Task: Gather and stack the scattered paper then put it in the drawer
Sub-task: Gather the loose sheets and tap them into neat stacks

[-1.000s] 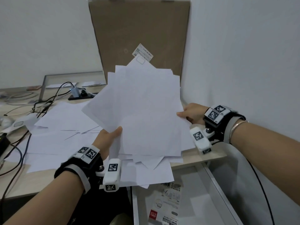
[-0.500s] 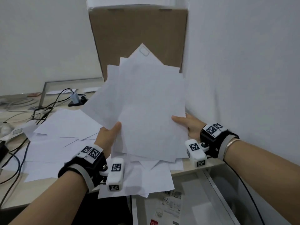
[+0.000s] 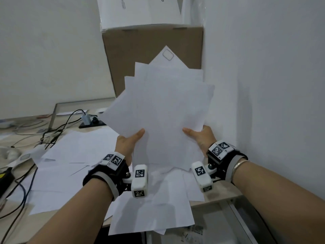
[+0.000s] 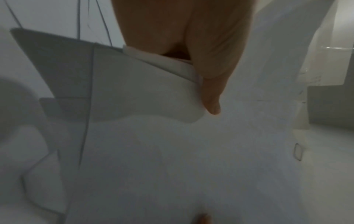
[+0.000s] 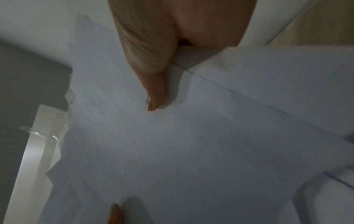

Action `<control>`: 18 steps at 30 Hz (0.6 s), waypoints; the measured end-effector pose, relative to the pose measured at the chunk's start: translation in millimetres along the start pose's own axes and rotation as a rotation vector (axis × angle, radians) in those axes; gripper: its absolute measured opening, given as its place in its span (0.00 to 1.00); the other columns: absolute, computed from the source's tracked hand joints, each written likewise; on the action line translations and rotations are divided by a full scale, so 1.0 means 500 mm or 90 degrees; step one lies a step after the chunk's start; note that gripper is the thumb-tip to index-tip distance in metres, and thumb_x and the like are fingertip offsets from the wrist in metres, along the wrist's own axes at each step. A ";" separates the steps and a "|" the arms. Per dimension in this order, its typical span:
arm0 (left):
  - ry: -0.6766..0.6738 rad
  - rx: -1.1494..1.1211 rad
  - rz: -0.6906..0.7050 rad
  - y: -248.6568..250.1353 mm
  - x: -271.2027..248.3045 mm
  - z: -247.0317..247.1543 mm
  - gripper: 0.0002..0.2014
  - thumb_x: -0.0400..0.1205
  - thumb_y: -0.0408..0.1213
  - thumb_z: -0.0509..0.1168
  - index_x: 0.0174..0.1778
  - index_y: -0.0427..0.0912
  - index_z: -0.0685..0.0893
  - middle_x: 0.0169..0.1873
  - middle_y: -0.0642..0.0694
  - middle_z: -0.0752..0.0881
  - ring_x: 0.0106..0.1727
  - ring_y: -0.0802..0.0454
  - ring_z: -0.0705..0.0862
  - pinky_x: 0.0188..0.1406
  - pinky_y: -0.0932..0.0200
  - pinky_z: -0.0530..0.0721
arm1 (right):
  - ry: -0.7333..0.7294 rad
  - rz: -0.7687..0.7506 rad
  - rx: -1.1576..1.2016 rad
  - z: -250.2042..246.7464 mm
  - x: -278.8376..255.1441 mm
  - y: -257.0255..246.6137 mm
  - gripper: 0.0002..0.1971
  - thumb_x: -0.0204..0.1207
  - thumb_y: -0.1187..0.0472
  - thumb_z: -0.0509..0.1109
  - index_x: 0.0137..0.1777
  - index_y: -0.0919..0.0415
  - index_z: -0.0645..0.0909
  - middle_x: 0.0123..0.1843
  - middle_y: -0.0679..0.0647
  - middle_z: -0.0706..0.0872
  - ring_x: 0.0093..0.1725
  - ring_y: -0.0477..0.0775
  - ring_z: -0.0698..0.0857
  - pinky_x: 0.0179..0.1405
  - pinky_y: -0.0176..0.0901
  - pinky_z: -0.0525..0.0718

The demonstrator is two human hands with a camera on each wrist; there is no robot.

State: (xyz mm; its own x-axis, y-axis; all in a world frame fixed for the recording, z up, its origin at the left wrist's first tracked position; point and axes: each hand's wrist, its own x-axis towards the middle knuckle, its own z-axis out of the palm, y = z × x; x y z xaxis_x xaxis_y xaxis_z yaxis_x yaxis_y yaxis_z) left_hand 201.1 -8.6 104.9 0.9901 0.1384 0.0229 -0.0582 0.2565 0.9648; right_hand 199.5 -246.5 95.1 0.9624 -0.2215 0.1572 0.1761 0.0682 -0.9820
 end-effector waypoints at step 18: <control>-0.152 0.009 0.022 0.008 0.043 -0.003 0.30 0.71 0.37 0.76 0.70 0.37 0.78 0.60 0.37 0.87 0.59 0.39 0.87 0.58 0.42 0.86 | -0.027 0.004 -0.032 -0.040 0.051 -0.040 0.33 0.49 0.44 0.85 0.48 0.62 0.77 0.43 0.56 0.81 0.41 0.52 0.81 0.42 0.44 0.80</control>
State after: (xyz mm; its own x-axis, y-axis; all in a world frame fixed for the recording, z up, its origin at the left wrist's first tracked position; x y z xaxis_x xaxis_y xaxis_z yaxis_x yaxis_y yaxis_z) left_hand 221.9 -3.3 109.1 0.9898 -0.0831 0.1153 -0.0923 0.2414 0.9660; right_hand 216.1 -273.1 116.9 0.9715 -0.1791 0.1550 0.1612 0.0202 -0.9867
